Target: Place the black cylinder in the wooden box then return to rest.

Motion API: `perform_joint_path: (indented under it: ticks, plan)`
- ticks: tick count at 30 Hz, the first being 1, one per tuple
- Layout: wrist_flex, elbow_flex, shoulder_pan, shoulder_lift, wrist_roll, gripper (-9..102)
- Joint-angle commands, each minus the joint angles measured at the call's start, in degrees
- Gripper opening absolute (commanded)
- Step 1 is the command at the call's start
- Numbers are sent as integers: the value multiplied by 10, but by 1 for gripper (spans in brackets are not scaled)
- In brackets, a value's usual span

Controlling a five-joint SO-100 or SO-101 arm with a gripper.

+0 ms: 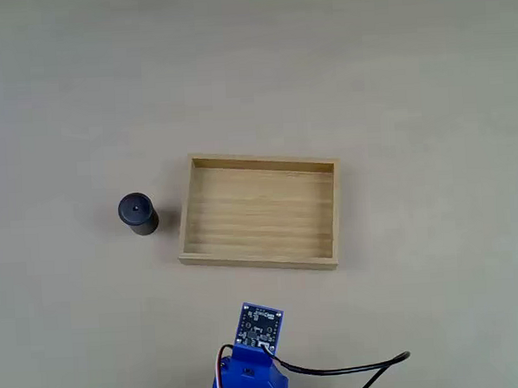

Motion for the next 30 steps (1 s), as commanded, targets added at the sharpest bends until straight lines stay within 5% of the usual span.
perform_joint_path:
  ticks: [1, 12, 15, 22, 30]
  plan:
    - [1, 18, -7, -6, -5, 0]
    - [1, 18, -9, -6, -1, 0]
    - [0, 18, -8, -6, 112, 0]
    - [-14, -25, -44, 26, 120, 0]
    - [-136, -105, -84, 158, 121, 0]
